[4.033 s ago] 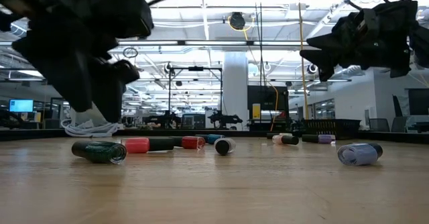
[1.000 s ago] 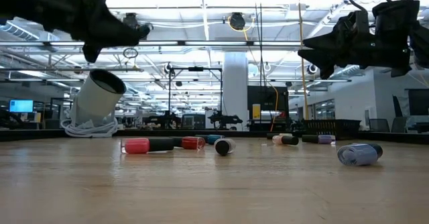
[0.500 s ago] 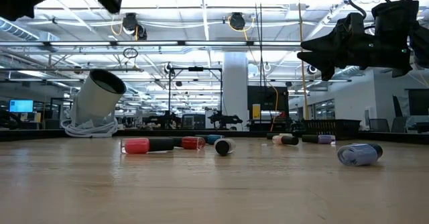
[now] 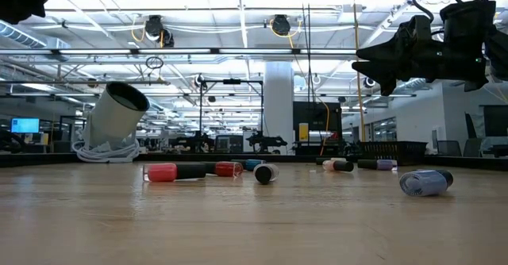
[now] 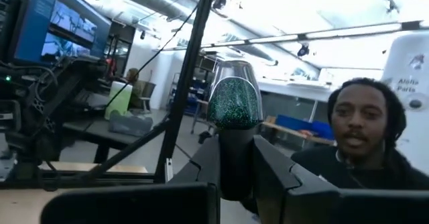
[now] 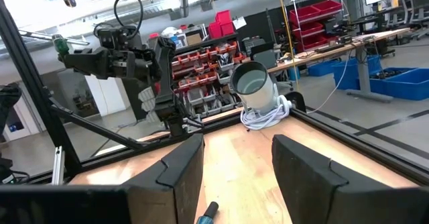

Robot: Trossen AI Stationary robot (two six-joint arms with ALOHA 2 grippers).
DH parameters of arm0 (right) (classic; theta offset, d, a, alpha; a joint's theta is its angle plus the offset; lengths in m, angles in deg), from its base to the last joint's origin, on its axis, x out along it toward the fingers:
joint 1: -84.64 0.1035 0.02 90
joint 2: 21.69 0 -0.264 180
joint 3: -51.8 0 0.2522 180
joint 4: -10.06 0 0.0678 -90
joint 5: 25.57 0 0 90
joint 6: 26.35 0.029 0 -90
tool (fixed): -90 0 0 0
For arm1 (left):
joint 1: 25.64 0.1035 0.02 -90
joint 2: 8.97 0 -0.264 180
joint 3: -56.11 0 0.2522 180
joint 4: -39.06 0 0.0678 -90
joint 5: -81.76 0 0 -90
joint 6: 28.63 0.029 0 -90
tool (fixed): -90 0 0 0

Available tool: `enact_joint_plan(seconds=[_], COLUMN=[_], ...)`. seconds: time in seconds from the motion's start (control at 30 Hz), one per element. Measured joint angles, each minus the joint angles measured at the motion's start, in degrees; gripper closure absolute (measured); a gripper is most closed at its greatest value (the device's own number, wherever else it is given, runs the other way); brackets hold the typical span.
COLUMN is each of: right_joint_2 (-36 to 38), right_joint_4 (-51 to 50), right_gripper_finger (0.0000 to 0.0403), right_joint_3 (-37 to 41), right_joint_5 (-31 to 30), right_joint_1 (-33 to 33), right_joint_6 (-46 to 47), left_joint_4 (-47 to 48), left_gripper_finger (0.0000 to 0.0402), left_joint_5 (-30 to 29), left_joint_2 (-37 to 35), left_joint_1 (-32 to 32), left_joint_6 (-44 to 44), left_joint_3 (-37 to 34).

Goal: Pick & Place Nail Polish
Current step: Put the silver green nail polish into the black bin

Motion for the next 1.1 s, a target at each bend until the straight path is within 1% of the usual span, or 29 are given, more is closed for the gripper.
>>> enact_joint_plan(seconds=[0.2,0.27,0.33,0.47,0.73,0.83,0.9,1.0,1.1], right_joint_2=[0.00,0.00,0.00,0.00,0.00,0.02,0.02,0.02,0.00], right_joint_4=[0.00,0.00,-0.04,-0.07,-0.59,-0.72,-0.70,-1.20,-1.86], right_gripper_finger=[0.0238,0.0238,0.0238,0.0238,0.0238,0.0238,0.0238,0.0238,0.0238], right_joint_3=[0.00,0.00,0.00,0.00,0.00,0.00,0.00,0.00,0.00], right_joint_5=[0.00,0.00,0.00,0.00,-0.02,-0.02,-0.02,-0.02,-0.02], right_joint_1=[0.00,0.00,0.00,0.00,0.00,0.00,0.00,0.00,0.00], right_joint_6=[-0.37,-0.42,-0.42,-0.35,-0.68,-0.82,-0.98,-1.49,-1.51], left_joint_4=[0.48,1.40,3.87,9.91,9.96,10.10,9.81,9.76,9.97], left_gripper_finger=[0.0363,0.0363,0.0363,0.0363,0.0363,0.0363,0.0363,0.0363,0.0363], left_joint_5=[-0.06,-1.75,-6.67,-15.75,-37.14,-44.30,-49.41,-56.19,-60.79], left_joint_2=[0.00,0.00,-0.02,0.06,4.53,5.95,6.81,7.78,8.73], left_joint_1=[0.04,0.00,0.00,-0.34,-1.19,-1.18,-1.01,-0.40,0.19], left_joint_6=[2.67,4.77,9.30,21.43,39.14,45.24,47.62,48.67,49.38], left_joint_3=[0.00,0.02,0.04,0.04,0.40,0.42,0.42,0.44,0.44])
